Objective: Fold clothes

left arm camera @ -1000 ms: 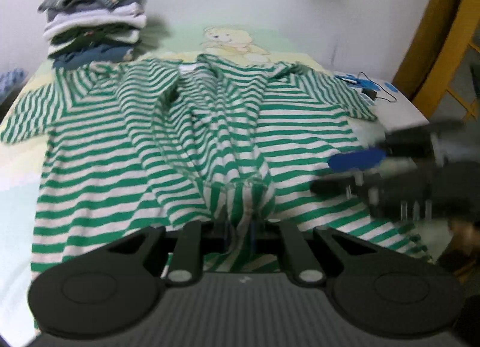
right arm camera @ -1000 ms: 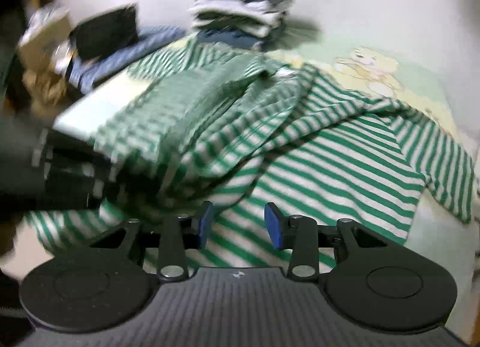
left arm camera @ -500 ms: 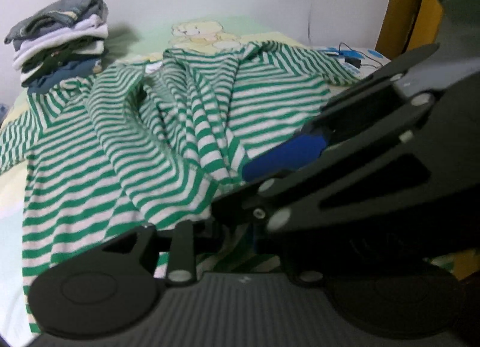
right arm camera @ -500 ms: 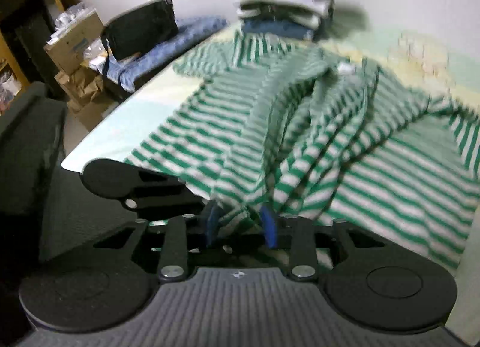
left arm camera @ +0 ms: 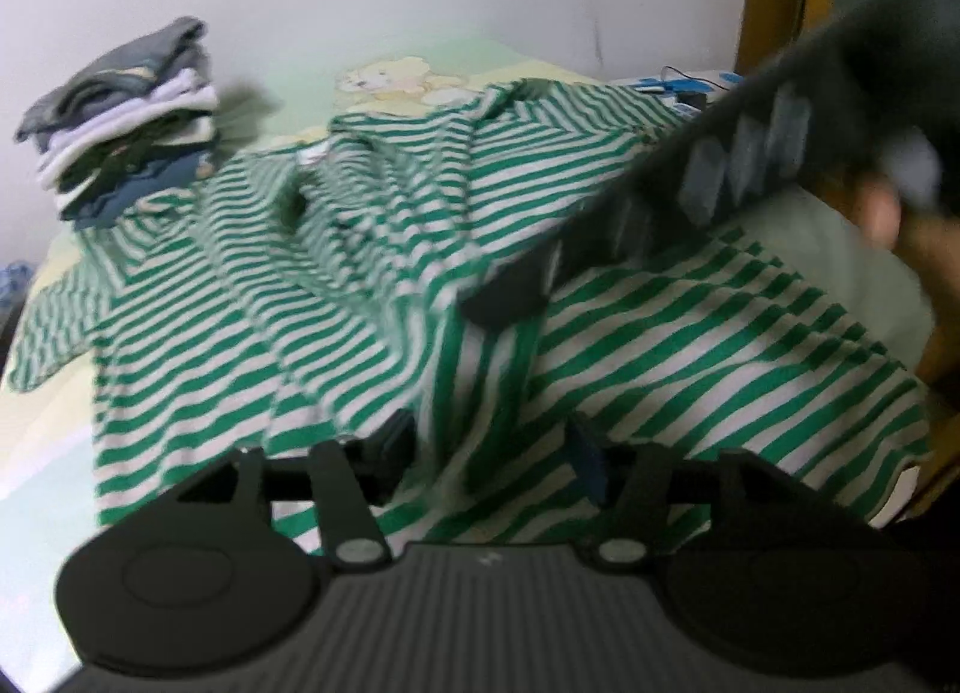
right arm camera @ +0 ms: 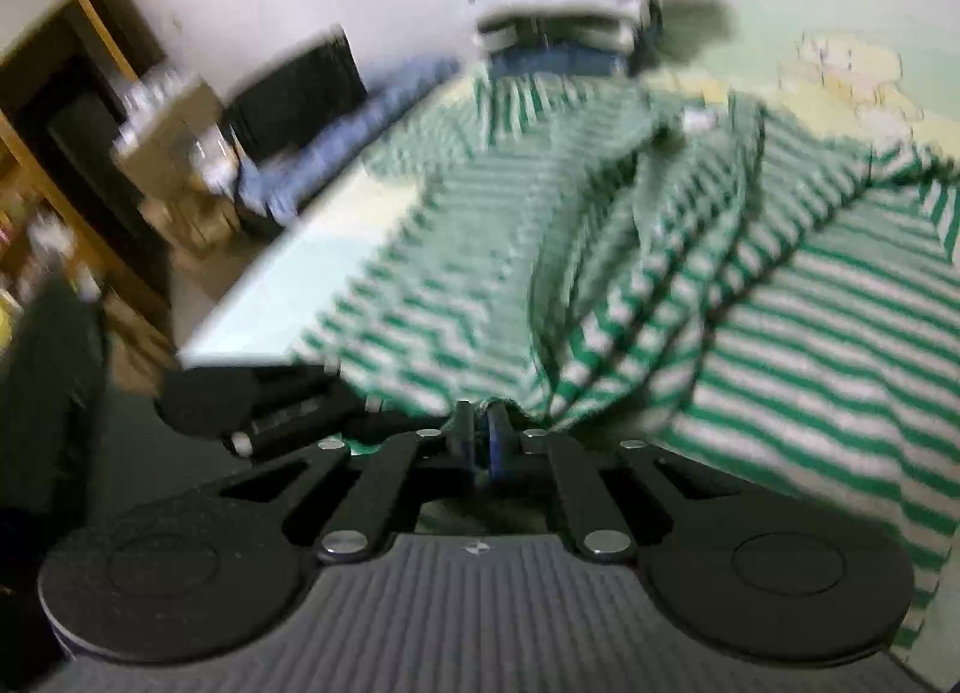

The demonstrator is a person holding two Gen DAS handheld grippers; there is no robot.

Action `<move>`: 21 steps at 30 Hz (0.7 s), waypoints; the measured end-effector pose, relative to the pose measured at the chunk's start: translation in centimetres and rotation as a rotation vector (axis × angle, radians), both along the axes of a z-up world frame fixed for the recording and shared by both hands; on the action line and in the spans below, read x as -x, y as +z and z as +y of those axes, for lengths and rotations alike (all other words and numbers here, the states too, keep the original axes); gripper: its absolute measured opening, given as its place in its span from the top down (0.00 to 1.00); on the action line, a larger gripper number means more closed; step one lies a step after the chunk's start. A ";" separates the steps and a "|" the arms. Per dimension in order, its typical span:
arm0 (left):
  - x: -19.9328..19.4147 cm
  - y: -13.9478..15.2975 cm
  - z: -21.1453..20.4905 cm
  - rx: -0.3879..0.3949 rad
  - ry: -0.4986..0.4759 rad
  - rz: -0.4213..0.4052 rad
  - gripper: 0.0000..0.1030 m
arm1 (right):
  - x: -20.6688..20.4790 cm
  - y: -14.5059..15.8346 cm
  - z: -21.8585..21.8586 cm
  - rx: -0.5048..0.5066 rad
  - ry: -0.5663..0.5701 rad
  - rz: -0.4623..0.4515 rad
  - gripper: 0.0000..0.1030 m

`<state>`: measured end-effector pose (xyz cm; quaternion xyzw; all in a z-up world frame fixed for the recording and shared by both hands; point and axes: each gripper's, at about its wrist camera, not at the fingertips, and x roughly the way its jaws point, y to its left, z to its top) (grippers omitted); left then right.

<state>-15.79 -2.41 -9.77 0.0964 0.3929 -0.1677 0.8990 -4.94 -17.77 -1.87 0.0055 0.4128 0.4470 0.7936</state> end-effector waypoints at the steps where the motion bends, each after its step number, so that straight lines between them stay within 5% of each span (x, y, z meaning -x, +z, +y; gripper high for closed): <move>1: 0.1 0.1 0.5 -0.002 0.010 0.000 0.41 | -0.1 1.0 -0.3 -0.029 -0.012 -0.032 0.96; 5: -0.3 0.2 2.4 0.033 0.079 0.035 0.49 | -0.8 4.5 -0.9 -0.116 -0.034 -0.136 0.96; 12: -1.7 2.3 -0.3 0.146 0.038 -0.040 0.21 | -1.7 7.6 0.5 -0.134 -0.034 -0.267 0.96; 16: -2.6 2.6 -2.8 0.064 0.025 -0.120 0.18 | -2.1 8.8 0.5 -0.154 -0.030 -0.306 0.96; 19: -4.4 2.4 -3.0 0.016 0.071 -0.118 0.49 | -2.0 9.6 0.1 -0.169 -0.038 -0.329 0.96; 21: -5.7 2.4 -2.8 -0.010 0.104 -0.113 0.95 | -1.9 10.0 -0.3 -0.174 -0.046 -0.343 0.96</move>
